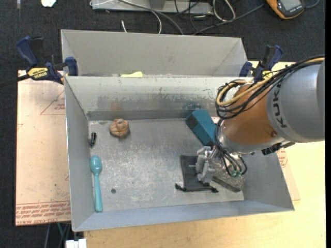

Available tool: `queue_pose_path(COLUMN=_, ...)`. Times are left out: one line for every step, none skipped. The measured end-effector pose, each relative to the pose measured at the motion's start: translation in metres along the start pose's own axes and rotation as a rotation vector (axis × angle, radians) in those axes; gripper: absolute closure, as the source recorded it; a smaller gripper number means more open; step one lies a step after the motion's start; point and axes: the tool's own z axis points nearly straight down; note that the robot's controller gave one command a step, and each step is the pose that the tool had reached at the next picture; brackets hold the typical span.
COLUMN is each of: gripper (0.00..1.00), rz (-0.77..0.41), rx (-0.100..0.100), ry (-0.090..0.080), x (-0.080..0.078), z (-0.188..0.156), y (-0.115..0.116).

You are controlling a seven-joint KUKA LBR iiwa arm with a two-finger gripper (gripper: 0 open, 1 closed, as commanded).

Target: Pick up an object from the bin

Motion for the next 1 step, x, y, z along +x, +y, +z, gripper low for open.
queue_pose_path(gripper=1.0, rz=0.0, rx=0.0, ry=0.0, x=-0.0001, z=-0.0002, y=0.0)
